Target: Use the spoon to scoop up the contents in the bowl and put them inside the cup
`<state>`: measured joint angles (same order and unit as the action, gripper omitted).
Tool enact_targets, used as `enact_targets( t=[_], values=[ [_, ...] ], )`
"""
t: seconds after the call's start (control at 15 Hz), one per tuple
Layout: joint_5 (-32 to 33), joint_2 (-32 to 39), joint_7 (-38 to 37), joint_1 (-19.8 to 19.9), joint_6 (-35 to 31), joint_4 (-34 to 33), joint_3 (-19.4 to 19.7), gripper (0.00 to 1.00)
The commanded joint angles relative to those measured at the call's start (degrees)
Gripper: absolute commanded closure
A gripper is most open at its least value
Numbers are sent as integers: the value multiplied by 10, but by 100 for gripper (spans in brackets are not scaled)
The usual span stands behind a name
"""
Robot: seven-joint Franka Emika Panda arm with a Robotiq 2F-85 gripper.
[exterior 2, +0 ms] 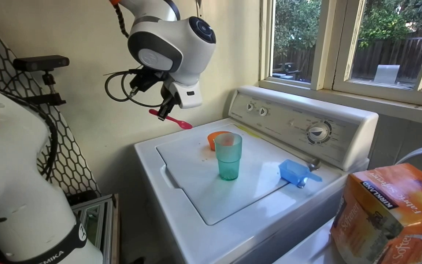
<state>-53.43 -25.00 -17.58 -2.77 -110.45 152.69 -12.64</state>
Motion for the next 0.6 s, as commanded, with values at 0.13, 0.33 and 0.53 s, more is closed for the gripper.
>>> enact_targets(
  t=[0.13,0.33,0.53],
  values=[
    [64,4,23,-57,-123,53,-68,94],
    [113,48,18,-84,-200,47,-99,94],
    [153,79,23,-87,-294,51,-150,94]
  ],
)
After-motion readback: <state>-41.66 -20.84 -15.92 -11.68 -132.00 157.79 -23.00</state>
